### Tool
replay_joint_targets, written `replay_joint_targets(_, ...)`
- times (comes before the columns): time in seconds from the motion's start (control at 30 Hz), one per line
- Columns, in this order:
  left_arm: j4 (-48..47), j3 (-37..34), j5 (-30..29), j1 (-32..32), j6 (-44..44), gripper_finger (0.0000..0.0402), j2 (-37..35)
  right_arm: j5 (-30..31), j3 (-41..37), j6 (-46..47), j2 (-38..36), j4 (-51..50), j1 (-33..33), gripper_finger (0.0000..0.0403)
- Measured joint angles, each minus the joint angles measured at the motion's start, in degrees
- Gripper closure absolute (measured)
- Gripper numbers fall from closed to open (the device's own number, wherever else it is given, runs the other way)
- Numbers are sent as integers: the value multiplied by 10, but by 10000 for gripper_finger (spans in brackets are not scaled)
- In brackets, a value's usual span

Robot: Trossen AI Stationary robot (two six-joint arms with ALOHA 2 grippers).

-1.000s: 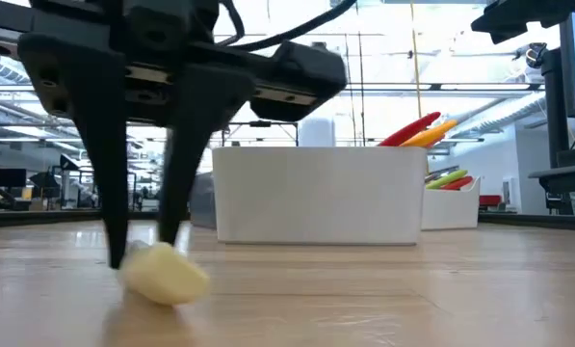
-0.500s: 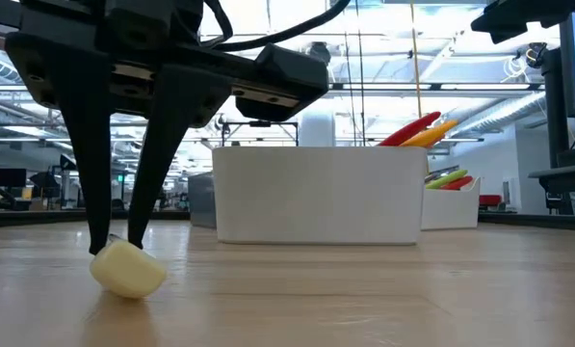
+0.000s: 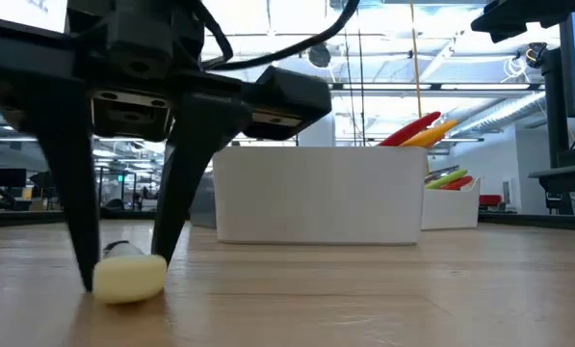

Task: Pick & Place Kitchen Items
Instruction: Put the yellow knife into the black bin

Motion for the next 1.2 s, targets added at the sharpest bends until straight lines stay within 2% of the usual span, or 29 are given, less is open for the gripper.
replay_joint_targets(0.17, 14, -10, 15, 4, 8, 253, -2, 0, 0, 0, 0, 0, 0, 314)
replay_joint_targets(0.3, 48, -36, 22, 6, 9, 248, -3, 0, 0, 0, 0, 0, 0, 314)
replay_joint_targets(0.43, 94, -68, 35, 8, 9, 277, -7, 0, 0, 1, 0, 0, 0, 314)
replay_joint_targets(0.6, 104, -76, 39, 8, 16, 352, -8, 0, 0, 2, 0, 0, 0, 314)
replay_joint_targets(0.9, 74, -70, 27, -3, 16, 355, -14, 1, 0, 0, 0, 0, 0, 314)
replay_joint_targets(1.2, -49, -68, 4, -6, 18, 355, -70, 2, 0, 0, 0, 0, 0, 314)
